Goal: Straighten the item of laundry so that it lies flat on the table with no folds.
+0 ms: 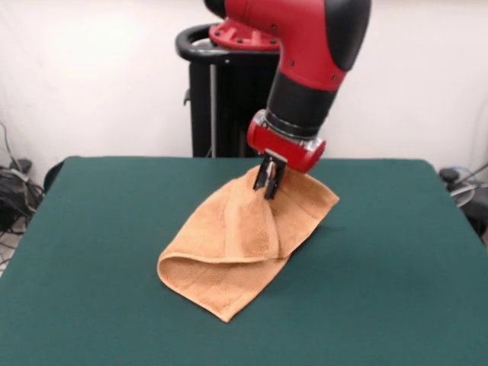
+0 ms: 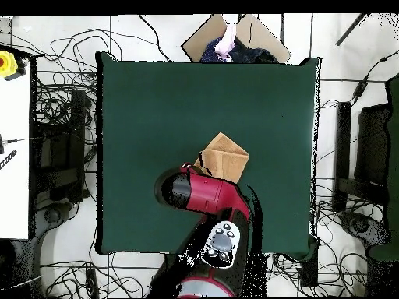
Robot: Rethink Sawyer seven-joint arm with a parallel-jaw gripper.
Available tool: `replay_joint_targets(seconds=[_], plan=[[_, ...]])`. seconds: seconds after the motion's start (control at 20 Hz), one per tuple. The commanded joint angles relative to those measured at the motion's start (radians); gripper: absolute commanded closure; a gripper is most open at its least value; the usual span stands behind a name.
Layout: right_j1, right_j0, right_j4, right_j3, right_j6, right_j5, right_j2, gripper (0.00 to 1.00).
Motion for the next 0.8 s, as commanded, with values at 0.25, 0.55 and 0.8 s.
replay_joint_targets(seconds=[0.25,0.55,0.8], plan=[[-0.003,0.025,0.054,0.028,0.142,0.078,0.161,1.00],[0.002,0.040,0.135,0.066,0.205,0.030,0.249,1.00],[-0.018,0.074,0.181,0.056,0.237,0.071,0.254,1.00]])
